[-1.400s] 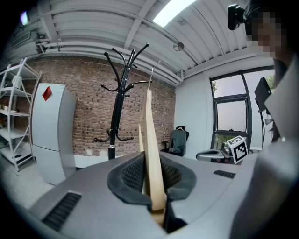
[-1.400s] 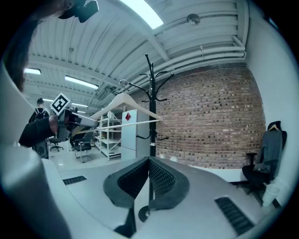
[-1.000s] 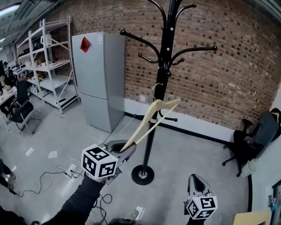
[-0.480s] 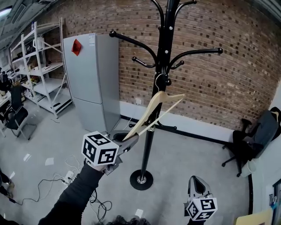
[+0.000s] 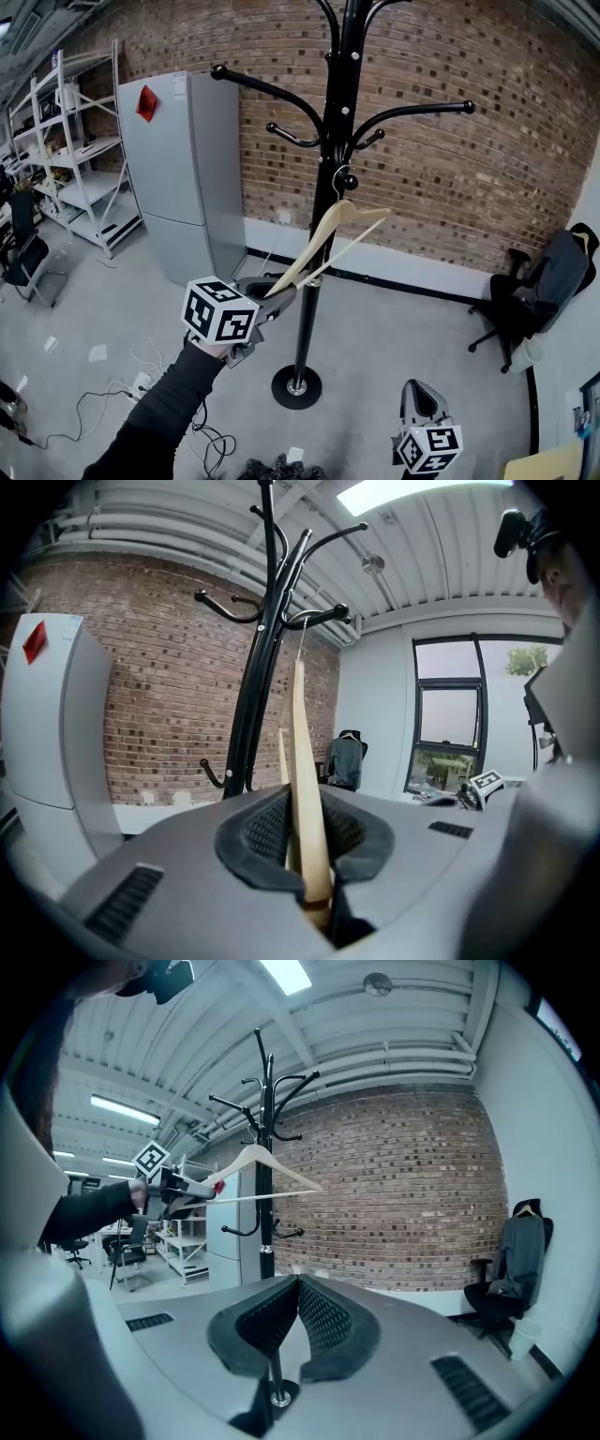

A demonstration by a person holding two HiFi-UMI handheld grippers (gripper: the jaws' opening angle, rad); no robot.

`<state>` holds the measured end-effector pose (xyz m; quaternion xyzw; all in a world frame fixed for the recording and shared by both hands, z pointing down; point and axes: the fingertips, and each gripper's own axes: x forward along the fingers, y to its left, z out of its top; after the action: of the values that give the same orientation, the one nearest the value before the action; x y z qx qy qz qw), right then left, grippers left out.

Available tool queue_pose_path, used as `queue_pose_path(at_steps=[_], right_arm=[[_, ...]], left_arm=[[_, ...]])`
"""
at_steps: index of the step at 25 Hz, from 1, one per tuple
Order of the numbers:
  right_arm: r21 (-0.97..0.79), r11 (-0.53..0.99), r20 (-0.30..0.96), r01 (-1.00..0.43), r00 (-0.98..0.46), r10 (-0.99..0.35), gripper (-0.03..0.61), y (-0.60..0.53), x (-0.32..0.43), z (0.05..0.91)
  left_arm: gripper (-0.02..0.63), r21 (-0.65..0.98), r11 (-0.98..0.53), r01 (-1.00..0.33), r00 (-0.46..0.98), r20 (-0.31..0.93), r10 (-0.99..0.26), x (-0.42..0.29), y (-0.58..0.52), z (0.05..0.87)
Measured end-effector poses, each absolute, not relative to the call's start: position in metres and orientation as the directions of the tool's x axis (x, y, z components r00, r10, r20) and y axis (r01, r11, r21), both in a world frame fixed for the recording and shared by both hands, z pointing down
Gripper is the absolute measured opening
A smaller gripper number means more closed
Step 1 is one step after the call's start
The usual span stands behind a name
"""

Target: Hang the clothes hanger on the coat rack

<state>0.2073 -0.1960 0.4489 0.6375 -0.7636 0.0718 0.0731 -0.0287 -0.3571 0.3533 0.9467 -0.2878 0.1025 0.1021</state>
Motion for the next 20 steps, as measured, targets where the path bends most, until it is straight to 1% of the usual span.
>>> queue_pose_path(at_steps=[3, 5, 9, 12, 14, 15, 16, 18, 20], right_arm=[[-0.018, 0.184, 0.209, -0.983, -0.184, -0.961, 0.011, -0.197, 0.207, 0.452], [-0.017, 0.184, 0.213, -0.983, -0.183, -0.960, 0.011, -0.198, 0.207, 0.454], [-0.017, 0.186, 0.217, -0.982, -0.185, -0.959, 0.011, -0.200, 0.208, 0.453], [-0.014, 0.195, 0.217, -0.981, -0.193, -0.957, 0.011, -0.202, 0.204, 0.454], [-0.014, 0.202, 0.217, -0.979, -0.200, -0.955, 0.011, -0.202, 0.200, 0.454], [-0.013, 0.205, 0.217, -0.979, -0.203, -0.955, 0.011, -0.203, 0.199, 0.454], [-0.012, 0.209, 0.217, -0.978, -0.207, -0.954, 0.010, -0.203, 0.198, 0.453], [-0.010, 0.216, 0.217, -0.976, -0.213, -0.953, 0.010, -0.203, 0.195, 0.452], [-0.010, 0.221, 0.218, -0.975, -0.218, -0.951, 0.010, -0.203, 0.194, 0.451]], left_arm=[[0.032, 0.147, -0.811, -0.566, 0.816, 0.245, -0.524, -0.029, -0.363, 0.360], [0.032, 0.128, -0.810, -0.572, 0.811, 0.236, -0.535, -0.031, -0.366, 0.361], [0.032, 0.039, -0.807, -0.589, 0.792, 0.226, -0.567, -0.032, -0.369, 0.360], [0.036, -0.040, -0.794, -0.607, 0.775, 0.192, -0.602, -0.035, -0.369, 0.357], [0.061, -0.064, -0.780, -0.622, 0.765, 0.165, -0.623, -0.039, -0.370, 0.355], [0.084, -0.069, -0.772, -0.632, 0.758, 0.149, -0.635, -0.042, -0.372, 0.352], [0.135, -0.074, -0.759, -0.647, 0.748, 0.134, -0.650, -0.045, -0.373, 0.350], [0.273, -0.088, -0.724, -0.684, 0.715, 0.115, -0.690, -0.055, -0.377, 0.348], [0.326, -0.101, -0.692, -0.715, 0.683, 0.108, -0.722, -0.065, -0.378, 0.347]])
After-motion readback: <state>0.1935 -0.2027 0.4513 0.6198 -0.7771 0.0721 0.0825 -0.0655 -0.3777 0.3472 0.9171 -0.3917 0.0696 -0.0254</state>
